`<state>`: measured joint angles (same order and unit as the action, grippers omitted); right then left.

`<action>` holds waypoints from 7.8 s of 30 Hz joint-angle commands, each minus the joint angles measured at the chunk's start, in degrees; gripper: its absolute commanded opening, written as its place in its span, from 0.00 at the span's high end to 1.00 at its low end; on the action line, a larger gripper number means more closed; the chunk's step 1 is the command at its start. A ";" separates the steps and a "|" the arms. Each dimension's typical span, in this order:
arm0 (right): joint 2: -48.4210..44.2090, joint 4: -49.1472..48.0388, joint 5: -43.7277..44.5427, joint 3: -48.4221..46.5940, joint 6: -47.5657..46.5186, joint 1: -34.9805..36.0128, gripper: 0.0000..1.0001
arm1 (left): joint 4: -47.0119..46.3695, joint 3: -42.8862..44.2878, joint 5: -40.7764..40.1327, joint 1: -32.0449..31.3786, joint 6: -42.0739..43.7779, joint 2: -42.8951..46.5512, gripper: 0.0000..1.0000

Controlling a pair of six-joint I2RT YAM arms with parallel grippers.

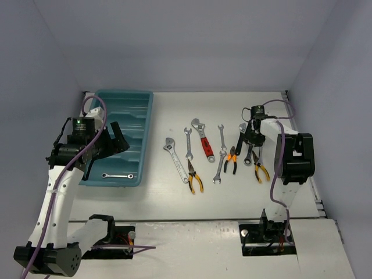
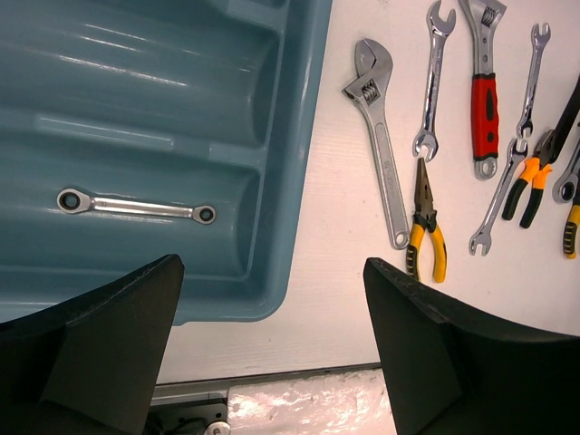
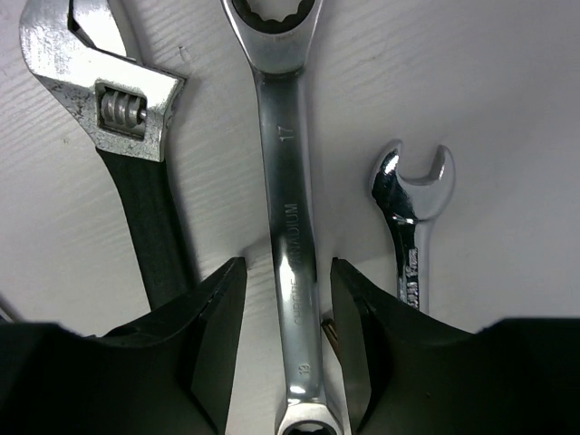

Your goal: Sort the tools into containers

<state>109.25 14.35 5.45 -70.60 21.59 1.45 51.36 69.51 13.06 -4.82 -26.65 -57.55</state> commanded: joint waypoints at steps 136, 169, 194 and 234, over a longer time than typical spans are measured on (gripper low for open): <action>-44.15 -4.07 -23.48 9.48 -11.74 29.91 0.21 | -23.88 -21.49 -19.68 9.42 -26.31 12.70 1.00; -47.19 -2.76 -17.02 14.79 -9.24 22.06 0.21 | -12.26 -15.50 -17.70 10.35 -27.15 6.44 0.25; -51.52 -1.24 -10.20 16.03 -5.80 17.74 0.23 | -8.55 12.92 -20.53 -52.40 -35.61 -47.26 0.41; -52.54 -0.56 -8.19 16.32 -4.97 17.44 0.23 | -8.80 18.12 -30.92 -50.67 -31.92 -38.68 1.00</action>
<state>58.15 15.62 -4.56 -51.57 16.42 19.42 43.50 81.78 -9.69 -57.37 -61.68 -104.64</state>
